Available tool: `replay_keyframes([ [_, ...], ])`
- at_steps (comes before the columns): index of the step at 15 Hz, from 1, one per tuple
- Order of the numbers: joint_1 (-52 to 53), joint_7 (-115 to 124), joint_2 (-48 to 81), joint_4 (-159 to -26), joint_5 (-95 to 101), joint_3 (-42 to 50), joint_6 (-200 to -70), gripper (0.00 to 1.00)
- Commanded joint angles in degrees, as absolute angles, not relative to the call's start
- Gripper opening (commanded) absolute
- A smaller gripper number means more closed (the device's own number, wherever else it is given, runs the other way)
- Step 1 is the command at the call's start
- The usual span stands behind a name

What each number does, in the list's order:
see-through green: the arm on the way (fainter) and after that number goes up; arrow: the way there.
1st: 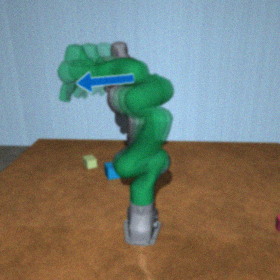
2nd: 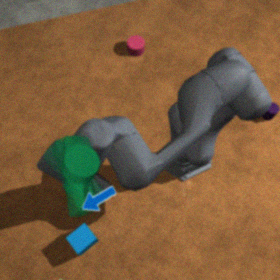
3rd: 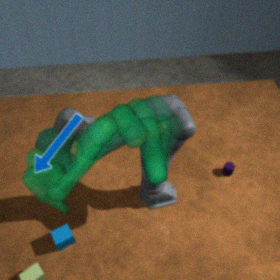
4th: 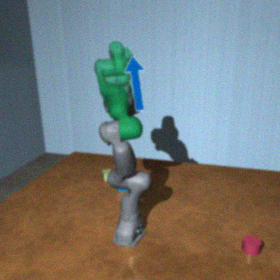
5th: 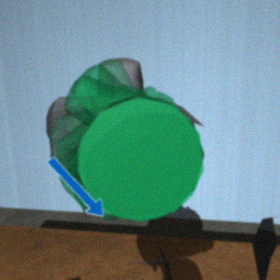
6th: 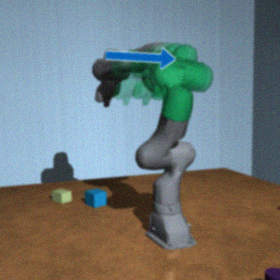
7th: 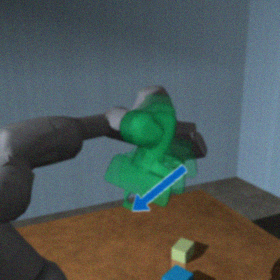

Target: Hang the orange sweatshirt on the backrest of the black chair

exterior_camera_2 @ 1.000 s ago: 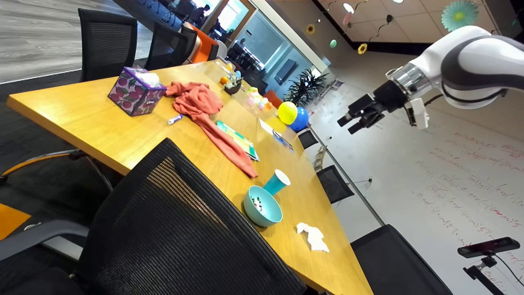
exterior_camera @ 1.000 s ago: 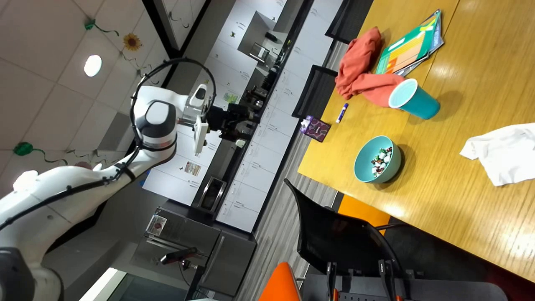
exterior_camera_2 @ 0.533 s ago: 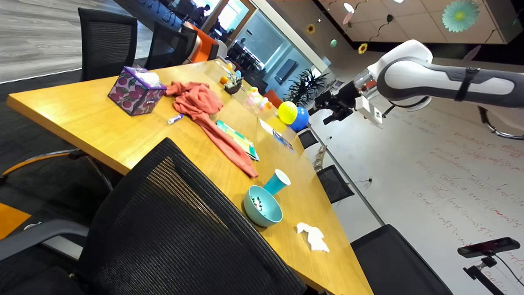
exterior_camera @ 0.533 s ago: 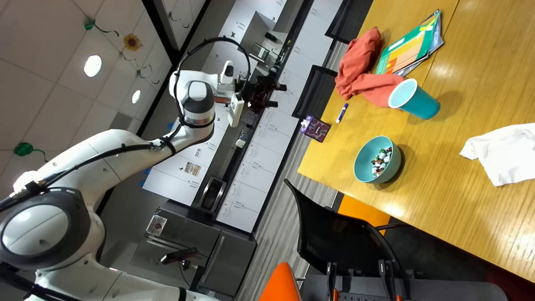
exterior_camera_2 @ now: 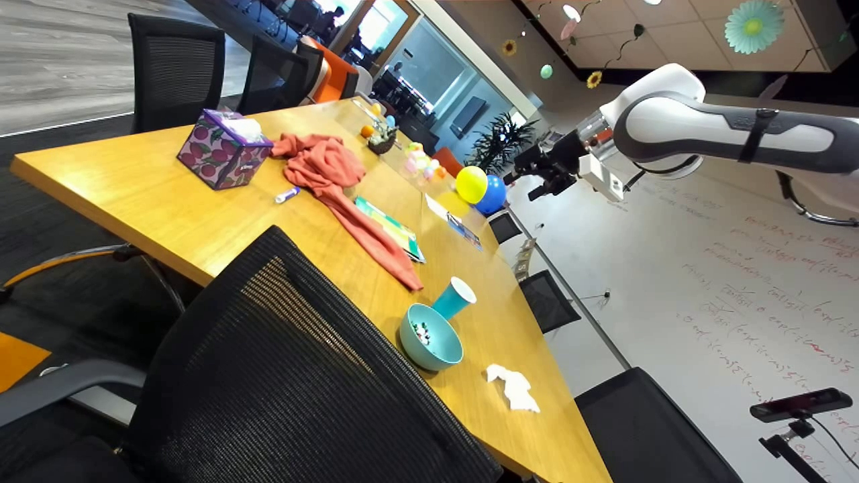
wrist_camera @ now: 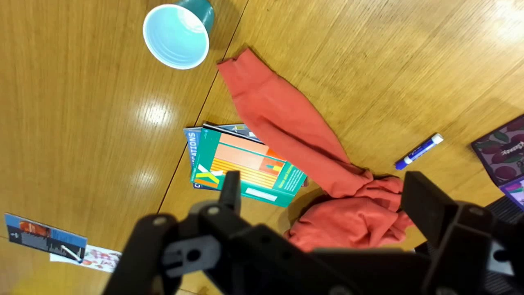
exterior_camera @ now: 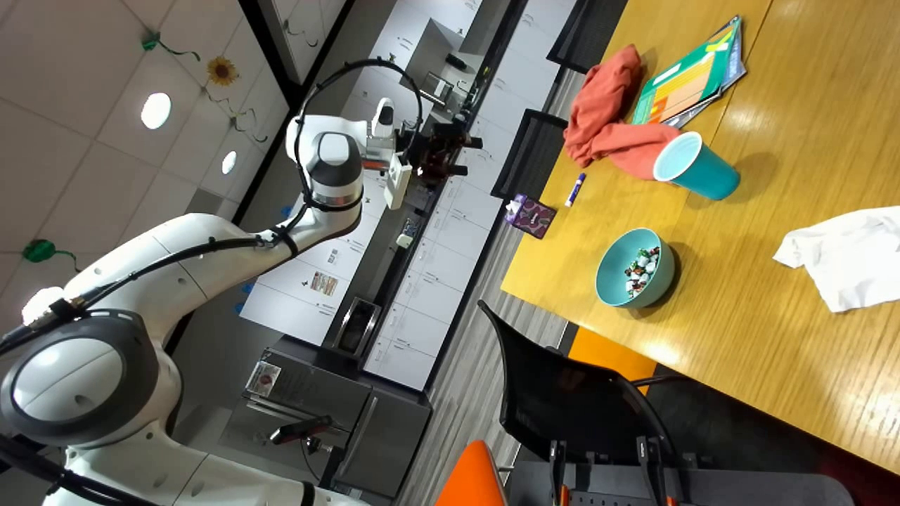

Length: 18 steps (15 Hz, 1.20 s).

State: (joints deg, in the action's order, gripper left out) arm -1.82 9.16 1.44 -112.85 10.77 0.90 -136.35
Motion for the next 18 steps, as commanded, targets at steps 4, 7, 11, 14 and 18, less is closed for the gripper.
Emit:
replay_keyframes([
  [4, -2.0, 9.8, 12.6, -108.8, 5.1, 2.0, -151.2, 1.00],
  [7, -2.1, 9.9, 20.7, -104.5, 2.2, 2.6, -155.3, 1.00],
  [11, -1.5, 11.4, 30.5, -97.2, 1.0, 4.4, -156.1, 1.00],
  [14, -1.0, 13.9, 36.9, -91.3, 1.0, 6.3, -154.7, 1.00],
  [18, -1.4, 16.7, 44.1, -84.1, -0.1, 7.8, -152.6, 1.00],
])
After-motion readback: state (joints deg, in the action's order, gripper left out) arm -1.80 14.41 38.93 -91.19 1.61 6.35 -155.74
